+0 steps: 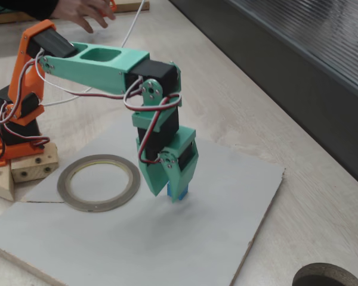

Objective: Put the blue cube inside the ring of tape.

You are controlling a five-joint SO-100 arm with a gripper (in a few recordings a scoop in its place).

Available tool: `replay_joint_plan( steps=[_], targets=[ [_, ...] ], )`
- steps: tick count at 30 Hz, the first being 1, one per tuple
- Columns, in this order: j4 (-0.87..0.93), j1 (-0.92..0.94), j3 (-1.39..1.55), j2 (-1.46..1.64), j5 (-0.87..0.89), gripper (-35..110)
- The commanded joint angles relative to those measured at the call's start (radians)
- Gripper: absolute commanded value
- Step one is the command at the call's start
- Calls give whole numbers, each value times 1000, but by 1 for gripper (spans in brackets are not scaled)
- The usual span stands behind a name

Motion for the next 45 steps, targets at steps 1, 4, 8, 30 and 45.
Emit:
replay_joint_plan(
  steps=[1,4,8,30,45],
  targets=[
    [12,-2,2,66,8,25],
    [8,-2,2,66,8,25],
    [8,-11,2,66,8,25],
    [8,-15,3,66,5,25],
    [17,-81,3,60,5,25]
  ],
)
